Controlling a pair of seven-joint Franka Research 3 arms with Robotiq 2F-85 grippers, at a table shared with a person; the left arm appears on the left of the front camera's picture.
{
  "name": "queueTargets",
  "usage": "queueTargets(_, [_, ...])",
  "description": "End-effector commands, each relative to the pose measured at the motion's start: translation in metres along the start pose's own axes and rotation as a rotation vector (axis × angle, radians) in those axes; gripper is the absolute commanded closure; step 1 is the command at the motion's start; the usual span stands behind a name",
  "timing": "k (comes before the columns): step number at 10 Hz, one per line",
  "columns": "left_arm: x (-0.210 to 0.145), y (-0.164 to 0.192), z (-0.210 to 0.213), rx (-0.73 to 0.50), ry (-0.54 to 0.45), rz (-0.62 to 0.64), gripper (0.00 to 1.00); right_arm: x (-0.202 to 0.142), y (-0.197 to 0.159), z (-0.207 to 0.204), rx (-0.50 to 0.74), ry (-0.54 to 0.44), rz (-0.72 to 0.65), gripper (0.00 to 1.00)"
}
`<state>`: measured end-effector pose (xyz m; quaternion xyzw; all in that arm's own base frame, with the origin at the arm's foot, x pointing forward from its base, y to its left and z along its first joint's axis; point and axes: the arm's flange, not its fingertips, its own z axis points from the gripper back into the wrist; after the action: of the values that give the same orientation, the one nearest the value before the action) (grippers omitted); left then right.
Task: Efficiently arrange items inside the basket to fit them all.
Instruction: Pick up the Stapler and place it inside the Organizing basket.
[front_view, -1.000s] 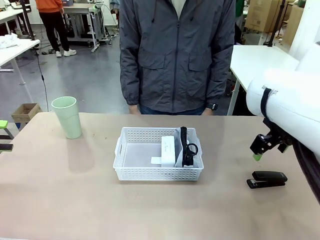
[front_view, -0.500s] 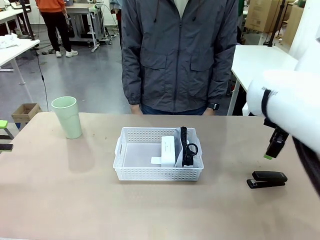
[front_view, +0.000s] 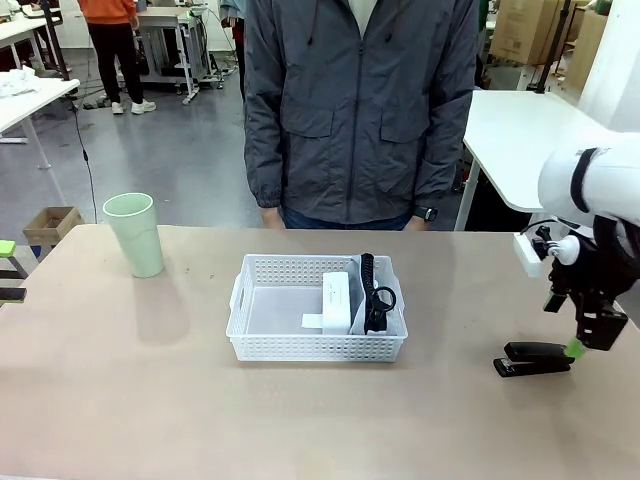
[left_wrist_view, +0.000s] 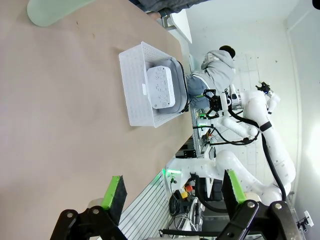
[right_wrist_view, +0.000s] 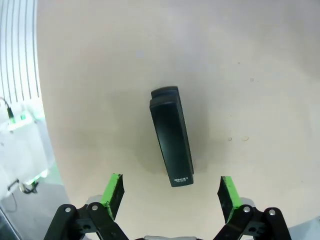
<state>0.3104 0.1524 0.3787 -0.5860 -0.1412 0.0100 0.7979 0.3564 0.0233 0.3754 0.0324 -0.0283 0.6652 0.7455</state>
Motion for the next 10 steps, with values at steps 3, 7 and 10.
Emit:
queueTargets(3, [-0.003, -0.002, 0.0, -0.007, -0.013, -0.017, 0.0, -0.02, 0.057, -0.034, -0.055, -0.015, 0.008, 0.0])
queueTargets(7, [-0.003, -0.002, 0.0, -0.007, -0.013, -0.017, 0.0, -0.001, -0.001, 0.0, -0.01, 0.009, 0.066, 0.0])
queueTargets(10, [-0.003, -0.002, 0.0, -0.007, -0.013, -0.017, 0.0, 0.004, -0.008, -0.014, 0.036, -0.001, 0.075, 0.0])
